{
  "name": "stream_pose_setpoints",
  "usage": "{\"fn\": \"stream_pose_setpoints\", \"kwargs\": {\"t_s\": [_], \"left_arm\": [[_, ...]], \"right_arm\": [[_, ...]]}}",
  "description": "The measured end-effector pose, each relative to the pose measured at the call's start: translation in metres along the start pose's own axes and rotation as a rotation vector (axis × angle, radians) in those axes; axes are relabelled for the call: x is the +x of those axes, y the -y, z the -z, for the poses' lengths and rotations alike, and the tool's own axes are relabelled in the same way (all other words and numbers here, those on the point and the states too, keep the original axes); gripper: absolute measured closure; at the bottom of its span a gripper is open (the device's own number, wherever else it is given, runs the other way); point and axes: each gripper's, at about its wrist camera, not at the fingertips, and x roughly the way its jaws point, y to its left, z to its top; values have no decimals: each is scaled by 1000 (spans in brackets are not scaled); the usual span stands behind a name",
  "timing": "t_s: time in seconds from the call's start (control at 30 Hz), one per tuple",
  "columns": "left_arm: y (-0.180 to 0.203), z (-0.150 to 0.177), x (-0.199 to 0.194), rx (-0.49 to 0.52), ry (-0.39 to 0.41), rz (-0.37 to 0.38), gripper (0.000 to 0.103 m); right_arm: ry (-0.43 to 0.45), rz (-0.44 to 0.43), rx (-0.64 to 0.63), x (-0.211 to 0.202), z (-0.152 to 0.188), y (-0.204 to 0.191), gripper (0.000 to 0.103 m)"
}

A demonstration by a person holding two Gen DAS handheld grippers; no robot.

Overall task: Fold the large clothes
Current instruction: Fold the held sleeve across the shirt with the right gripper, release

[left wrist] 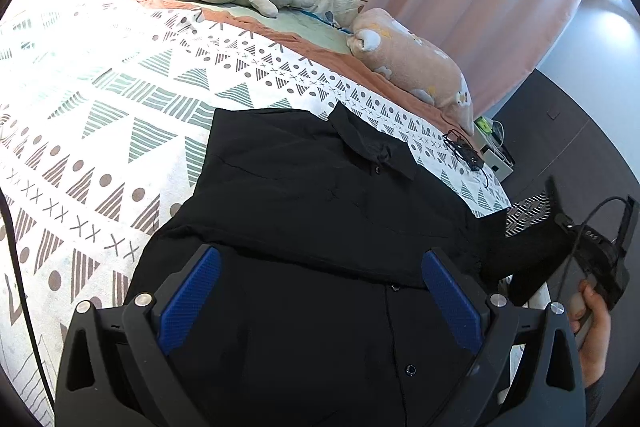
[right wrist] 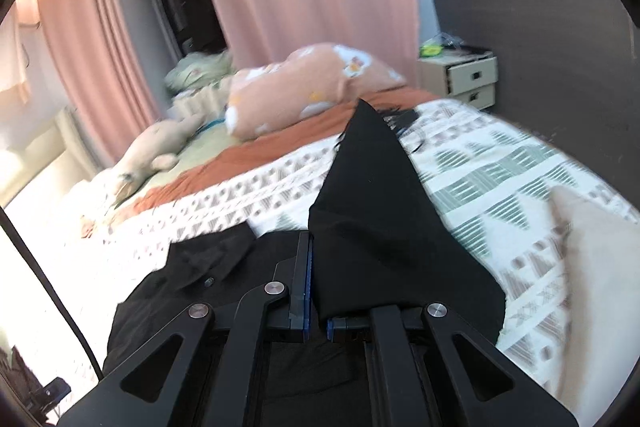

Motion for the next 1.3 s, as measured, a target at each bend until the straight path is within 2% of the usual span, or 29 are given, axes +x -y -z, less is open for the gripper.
{"fn": "stream_pose_setpoints", "kwargs": {"t_s": [0.13, 0.17, 0.37, 0.4, 0.47, 0.5, 0.53, 0.73, 0.9, 1.1, 1.17, 1.23, 1.3], "left_arm": [[-1, 0, -1, -1, 3, 1, 0], [-1, 0, -1, -1, 4, 1, 0], [0, -1, -1, -2, 4, 5, 0], [1, -1, -1, 2, 4, 4, 0], [3, 0, -1, 10, 3, 4, 0], [4, 0, 0, 12, 3, 5, 0], [5, 0, 0, 12, 1, 7, 0], [9, 3, 1, 26, -4, 10, 0], [6, 2, -1, 14, 2, 13, 0], [2, 3, -4, 11, 10, 7, 0], [1, 3, -4, 8, 10, 4, 0], [0, 3, -3, 5, 7, -2, 0], [0, 4, -2, 7, 4, -6, 0]], "right_arm": [[-63, -75, 18, 28, 23, -15, 102], [-80, -95, 34, 43, 18, -9, 101], [-204, -234, 128, 88, 45, -3, 98], [-238, -236, 145, 97, 50, -3, 91], [-298, -241, 159, 112, 58, -2, 55], [-328, -252, 167, 119, 60, 1, 22], [-341, -260, 178, 120, 59, 4, 14], [-381, -201, 240, 107, 48, 42, 14], [-306, -107, 239, 68, 31, 78, 14], [-194, 52, 250, 58, -2, 141, 14], [-174, 115, 247, 64, -13, 162, 18], [-184, 145, 239, 74, -20, 181, 31], [-199, 162, 245, 85, -21, 201, 36]]}}
